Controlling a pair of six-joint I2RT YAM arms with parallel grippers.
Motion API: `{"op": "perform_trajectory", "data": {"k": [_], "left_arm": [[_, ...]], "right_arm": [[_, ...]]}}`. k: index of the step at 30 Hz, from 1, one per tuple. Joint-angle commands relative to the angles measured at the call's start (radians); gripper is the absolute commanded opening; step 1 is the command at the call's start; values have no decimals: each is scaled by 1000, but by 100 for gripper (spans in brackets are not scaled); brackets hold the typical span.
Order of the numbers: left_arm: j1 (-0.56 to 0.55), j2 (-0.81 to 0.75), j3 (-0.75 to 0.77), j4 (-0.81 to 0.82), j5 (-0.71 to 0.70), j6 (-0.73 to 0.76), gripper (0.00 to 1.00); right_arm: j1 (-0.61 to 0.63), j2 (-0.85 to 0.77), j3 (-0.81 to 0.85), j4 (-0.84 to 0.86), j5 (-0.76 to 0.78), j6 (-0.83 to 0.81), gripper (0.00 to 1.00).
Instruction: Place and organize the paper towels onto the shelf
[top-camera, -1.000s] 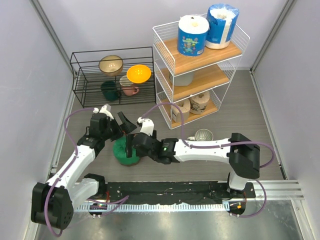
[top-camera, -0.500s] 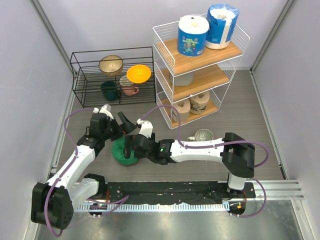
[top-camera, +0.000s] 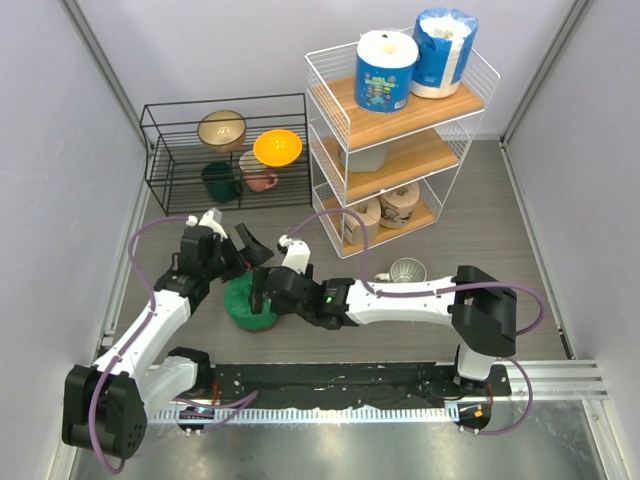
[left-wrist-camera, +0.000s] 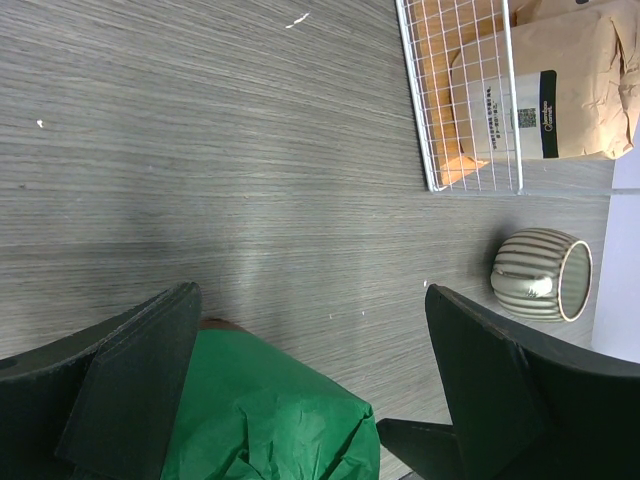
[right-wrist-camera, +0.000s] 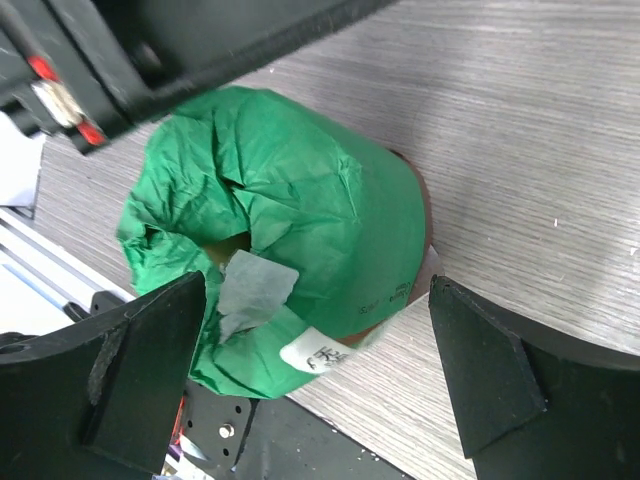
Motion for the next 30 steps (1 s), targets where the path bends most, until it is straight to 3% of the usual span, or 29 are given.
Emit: {"op": "perform_trajectory", "data": {"k": [1, 21, 26, 30], "left_arm": [[-4, -6, 10, 29, 18, -5, 100], [-4, -5, 8, 32, 18, -6, 100], [-2, -2, 7, 32, 19, -8, 100], [-4, 1, 7, 35, 19, -8, 100]], "right_arm": [[-6, -55, 8, 31, 40, 1, 99], [-33, 83, 71, -7, -52, 13, 97], [-31, 65, 60, -30, -37, -2, 88], [-31, 65, 59, -38, -37, -11, 72]]}}
